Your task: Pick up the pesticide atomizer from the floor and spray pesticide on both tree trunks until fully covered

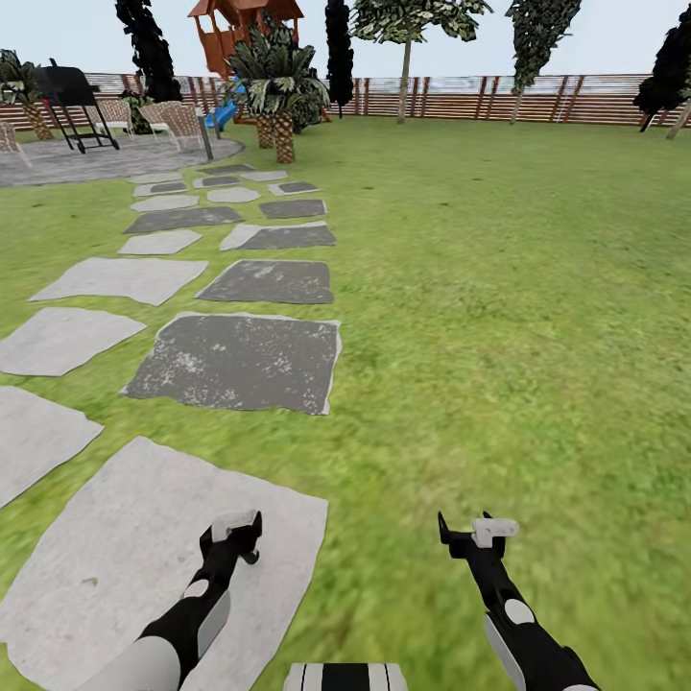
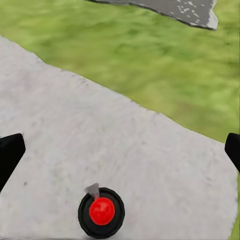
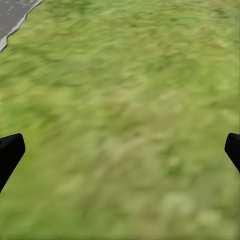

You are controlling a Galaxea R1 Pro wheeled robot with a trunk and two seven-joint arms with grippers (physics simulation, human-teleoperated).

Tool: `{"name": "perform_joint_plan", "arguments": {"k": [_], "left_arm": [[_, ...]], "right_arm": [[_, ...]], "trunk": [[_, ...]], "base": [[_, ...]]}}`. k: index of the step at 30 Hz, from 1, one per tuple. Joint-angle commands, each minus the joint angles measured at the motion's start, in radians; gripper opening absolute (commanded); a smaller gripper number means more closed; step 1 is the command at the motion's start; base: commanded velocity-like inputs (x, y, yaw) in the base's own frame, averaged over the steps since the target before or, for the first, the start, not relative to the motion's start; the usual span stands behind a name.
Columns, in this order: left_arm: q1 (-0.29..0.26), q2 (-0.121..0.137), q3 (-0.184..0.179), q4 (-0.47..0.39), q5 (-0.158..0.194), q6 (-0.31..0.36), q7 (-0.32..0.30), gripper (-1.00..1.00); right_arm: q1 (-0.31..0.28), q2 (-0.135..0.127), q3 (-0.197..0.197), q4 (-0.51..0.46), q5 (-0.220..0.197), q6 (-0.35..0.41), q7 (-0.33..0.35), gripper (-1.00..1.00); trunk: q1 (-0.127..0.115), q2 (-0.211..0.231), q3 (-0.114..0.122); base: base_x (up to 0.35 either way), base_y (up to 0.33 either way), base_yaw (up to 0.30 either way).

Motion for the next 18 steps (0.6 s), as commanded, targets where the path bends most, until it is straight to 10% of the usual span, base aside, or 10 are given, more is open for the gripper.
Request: {"name": "perform_joint_plan", "arguments": {"k": [1,18], "left_arm": [[0.000,0.000,0.008,0.000,0.003,0.000,0.000,1.00],[-0.001,-0.004,0.023,0.000,0.010,-0.001,0.001,1.00]], "right_arm": [[0.000,0.000,0.000,0.000,0.000,0.000,0.000,1.00],[0.000,0.000,0.000,0.000,0.000,0.000,0.000,1.00]], "trunk": [[0.000,0.000,0.000],[0.000,0.000,0.000]], "base": [[0.000,0.000,0.000],[0.000,0.000,0.000]]}}
